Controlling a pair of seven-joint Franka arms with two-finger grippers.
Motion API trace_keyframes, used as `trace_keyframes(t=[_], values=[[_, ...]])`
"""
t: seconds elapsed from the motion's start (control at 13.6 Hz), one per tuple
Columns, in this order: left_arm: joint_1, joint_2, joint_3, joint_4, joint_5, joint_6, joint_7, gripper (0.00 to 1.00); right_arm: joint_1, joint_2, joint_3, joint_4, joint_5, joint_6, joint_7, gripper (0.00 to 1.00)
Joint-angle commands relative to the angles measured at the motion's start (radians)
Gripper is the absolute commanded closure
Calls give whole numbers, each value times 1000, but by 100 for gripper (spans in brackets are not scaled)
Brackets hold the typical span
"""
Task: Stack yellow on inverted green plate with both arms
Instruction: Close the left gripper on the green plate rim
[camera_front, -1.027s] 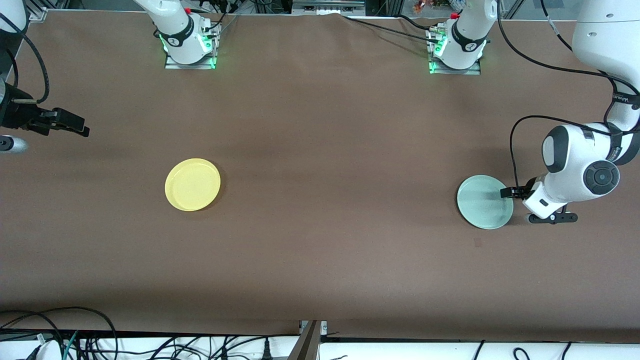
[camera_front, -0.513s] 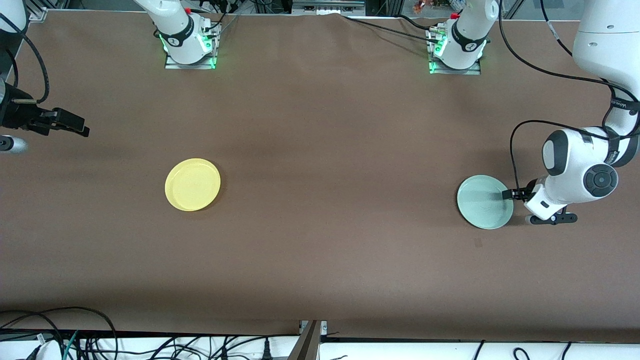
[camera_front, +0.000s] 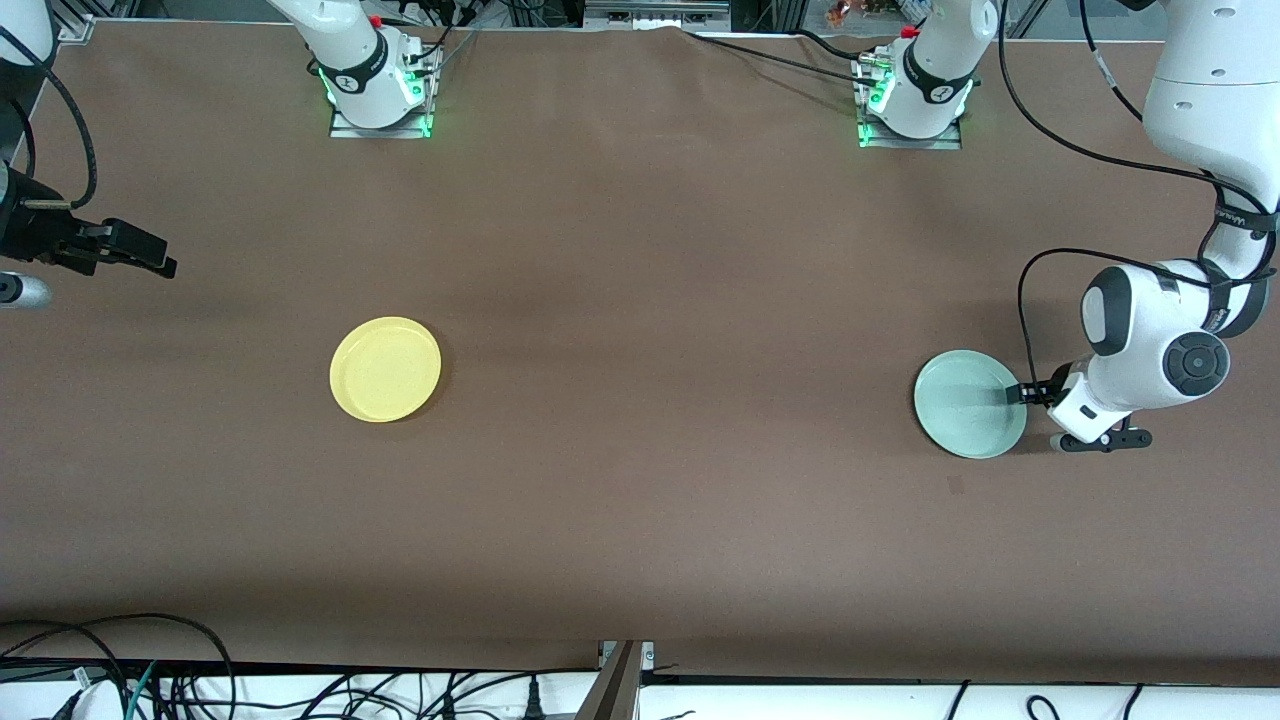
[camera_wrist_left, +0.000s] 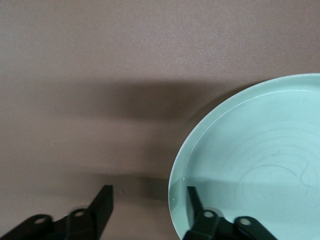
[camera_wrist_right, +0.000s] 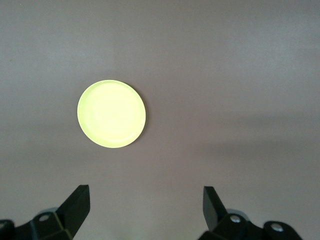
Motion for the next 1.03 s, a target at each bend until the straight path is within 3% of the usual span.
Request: trace_keyframes(t=[0.0, 0.22, 0.81, 0.95], values=[[9, 0, -8, 5, 25, 4, 2, 49, 0, 3, 1, 11, 10, 0, 2, 0], [9, -1, -9, 5, 27, 3, 4, 56, 0, 3, 1, 11, 10, -2, -4, 0], [7, -3, -19, -4, 24, 3, 2, 57, 1, 3, 2, 11, 8, 1, -4, 0], [7, -4, -19, -4, 25, 1, 4, 68, 0, 5, 1, 9, 10, 1, -4, 0]])
